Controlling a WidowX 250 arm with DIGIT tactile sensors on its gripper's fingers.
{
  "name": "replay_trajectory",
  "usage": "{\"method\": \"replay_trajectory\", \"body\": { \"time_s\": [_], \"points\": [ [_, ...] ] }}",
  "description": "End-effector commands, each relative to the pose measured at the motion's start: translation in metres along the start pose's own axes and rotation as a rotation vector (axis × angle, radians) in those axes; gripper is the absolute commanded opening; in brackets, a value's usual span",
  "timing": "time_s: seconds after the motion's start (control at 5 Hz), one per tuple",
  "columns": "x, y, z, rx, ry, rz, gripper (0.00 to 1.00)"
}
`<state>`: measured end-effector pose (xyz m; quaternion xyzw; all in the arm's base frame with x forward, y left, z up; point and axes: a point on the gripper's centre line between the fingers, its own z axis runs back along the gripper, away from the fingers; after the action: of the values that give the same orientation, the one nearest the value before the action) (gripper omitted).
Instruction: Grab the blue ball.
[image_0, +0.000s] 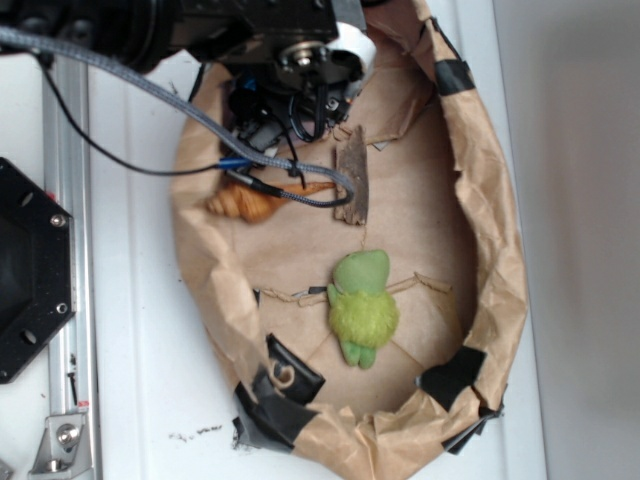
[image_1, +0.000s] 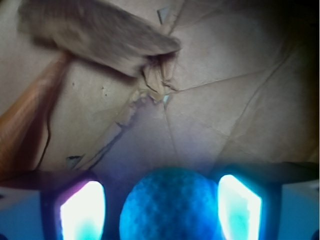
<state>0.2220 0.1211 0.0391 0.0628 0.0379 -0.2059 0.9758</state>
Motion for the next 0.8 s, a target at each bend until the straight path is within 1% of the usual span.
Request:
{"method": "replay_trajectory", "body": {
  "time_s": [0.0,0.2,0.4,0.6],
  "points": [
    [-0.01,0.004,0.026,0.014,-0.042,0.05,1.0],
    [-0.016,-0.003,0.055,-0.003,-0.102,0.051,1.0],
    [-0.016,-0.004,0.059,0.003,-0.107,0.054,1.0],
    [-0.011,0.0,0.038,0.012,-0.086,0.05,1.0]
  ]
}}
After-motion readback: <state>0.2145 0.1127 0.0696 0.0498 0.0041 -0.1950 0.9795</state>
